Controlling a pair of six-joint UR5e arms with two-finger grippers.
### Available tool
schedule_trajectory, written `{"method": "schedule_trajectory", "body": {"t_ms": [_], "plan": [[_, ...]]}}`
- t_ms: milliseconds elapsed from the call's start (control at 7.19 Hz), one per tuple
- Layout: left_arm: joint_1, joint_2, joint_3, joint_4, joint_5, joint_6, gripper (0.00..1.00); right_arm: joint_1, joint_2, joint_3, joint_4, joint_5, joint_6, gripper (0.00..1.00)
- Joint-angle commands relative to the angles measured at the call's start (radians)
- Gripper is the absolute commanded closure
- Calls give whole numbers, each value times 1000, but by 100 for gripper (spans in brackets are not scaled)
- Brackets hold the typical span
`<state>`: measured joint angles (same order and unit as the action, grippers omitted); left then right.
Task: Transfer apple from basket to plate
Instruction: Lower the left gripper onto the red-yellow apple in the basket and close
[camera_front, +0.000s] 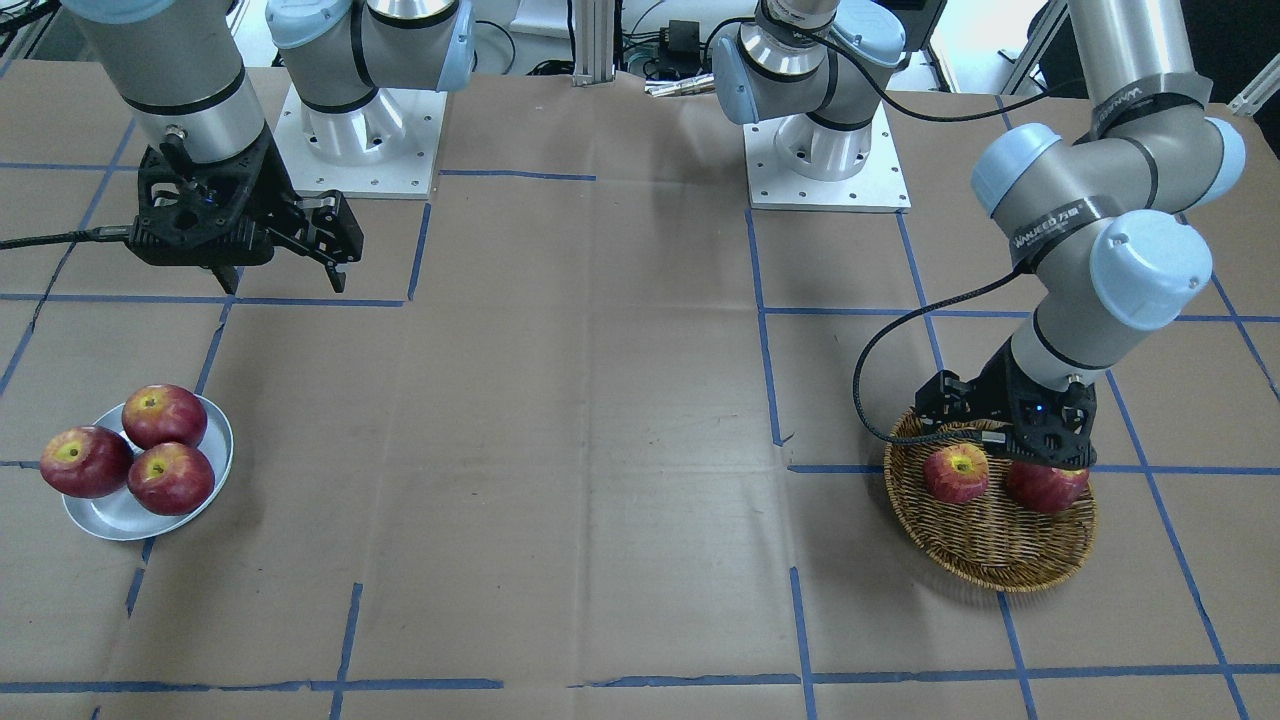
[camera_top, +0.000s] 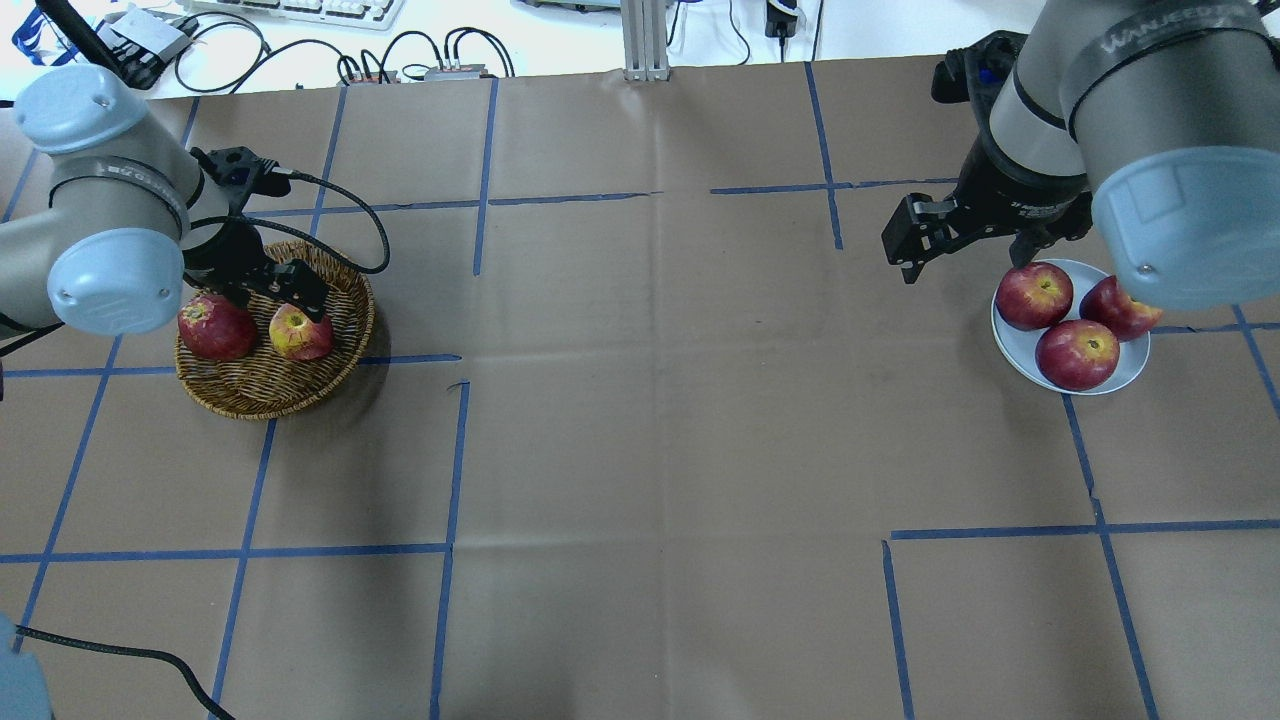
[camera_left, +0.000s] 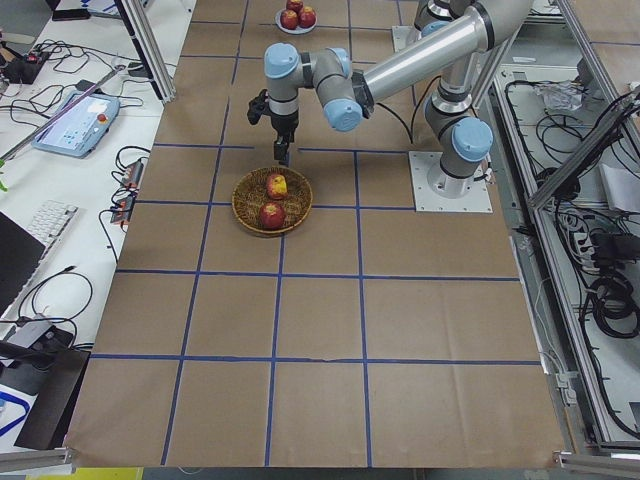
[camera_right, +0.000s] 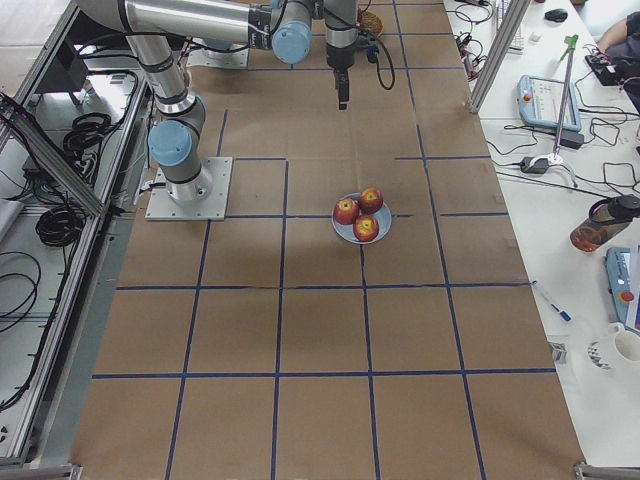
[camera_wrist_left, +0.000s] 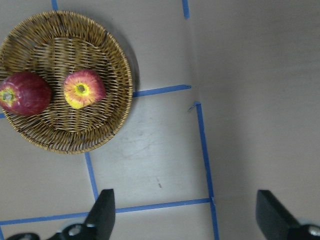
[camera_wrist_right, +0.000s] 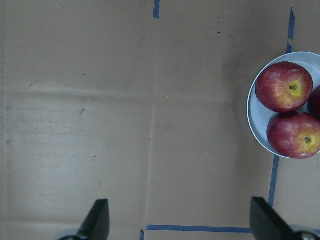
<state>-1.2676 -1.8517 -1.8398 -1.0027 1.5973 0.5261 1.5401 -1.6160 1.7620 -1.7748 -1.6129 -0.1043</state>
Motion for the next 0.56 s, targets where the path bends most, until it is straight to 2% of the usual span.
{"method": "schedule_trajectory", "body": {"t_ms": [0, 417], "plan": [[5, -64, 10, 62, -2, 5, 1, 0, 1, 1, 0, 1, 0, 0], [10, -110, 5, 73, -4, 6, 1, 0, 1, -1, 0, -1, 0, 0]]}}
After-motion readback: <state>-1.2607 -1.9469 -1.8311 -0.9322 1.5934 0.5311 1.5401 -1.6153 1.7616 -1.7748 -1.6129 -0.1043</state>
